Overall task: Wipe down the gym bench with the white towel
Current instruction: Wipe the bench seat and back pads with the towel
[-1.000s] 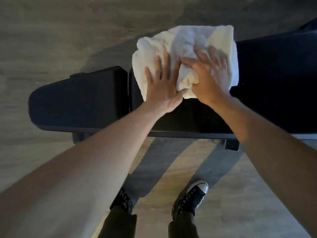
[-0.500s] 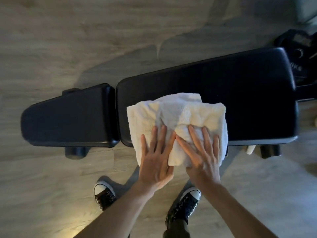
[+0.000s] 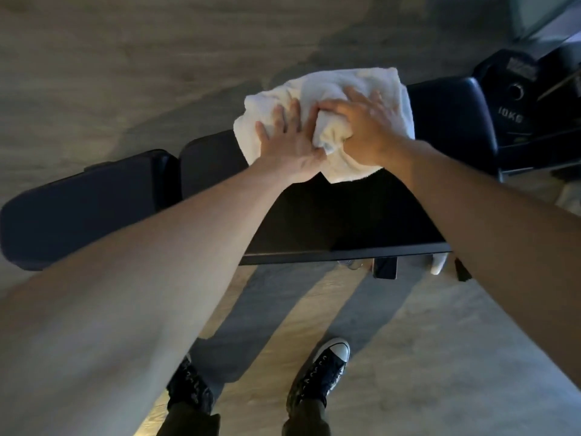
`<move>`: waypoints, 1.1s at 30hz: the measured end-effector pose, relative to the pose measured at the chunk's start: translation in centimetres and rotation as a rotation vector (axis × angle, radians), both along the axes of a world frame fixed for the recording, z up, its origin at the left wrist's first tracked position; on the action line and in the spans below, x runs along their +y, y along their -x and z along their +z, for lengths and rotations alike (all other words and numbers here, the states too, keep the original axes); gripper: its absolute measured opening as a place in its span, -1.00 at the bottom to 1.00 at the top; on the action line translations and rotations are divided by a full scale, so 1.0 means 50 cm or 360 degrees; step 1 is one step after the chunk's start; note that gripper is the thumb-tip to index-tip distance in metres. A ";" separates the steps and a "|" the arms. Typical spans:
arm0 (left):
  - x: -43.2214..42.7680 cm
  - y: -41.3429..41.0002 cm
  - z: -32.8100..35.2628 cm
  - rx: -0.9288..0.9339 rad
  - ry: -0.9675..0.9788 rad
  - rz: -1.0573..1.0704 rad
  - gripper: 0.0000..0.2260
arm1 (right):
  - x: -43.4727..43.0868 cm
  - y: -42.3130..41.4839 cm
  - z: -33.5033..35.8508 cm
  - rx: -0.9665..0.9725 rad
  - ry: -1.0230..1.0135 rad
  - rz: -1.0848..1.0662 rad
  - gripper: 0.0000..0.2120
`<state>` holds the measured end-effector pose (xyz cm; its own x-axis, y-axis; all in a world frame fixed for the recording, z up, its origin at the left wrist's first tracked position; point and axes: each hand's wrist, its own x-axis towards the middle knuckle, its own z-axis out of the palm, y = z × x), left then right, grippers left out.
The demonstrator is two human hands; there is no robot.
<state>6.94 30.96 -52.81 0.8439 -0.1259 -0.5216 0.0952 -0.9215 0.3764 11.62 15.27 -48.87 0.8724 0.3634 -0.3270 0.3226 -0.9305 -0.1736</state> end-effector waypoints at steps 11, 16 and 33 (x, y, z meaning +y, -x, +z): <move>-0.084 0.371 -0.043 -0.0574 0.0221 -0.0075 -0.33 | -0.091 0.402 -0.016 -0.0322 0.0004 -0.0200 -0.21; -0.101 0.393 -0.042 -0.0561 0.0198 -0.0140 -0.32 | -0.122 0.424 -0.008 -0.0268 -0.0025 -0.0193 -0.26; -0.204 0.033 0.006 -0.0357 0.0072 0.0033 -0.30 | -0.172 0.040 0.051 -0.0176 0.0083 -0.0106 -0.42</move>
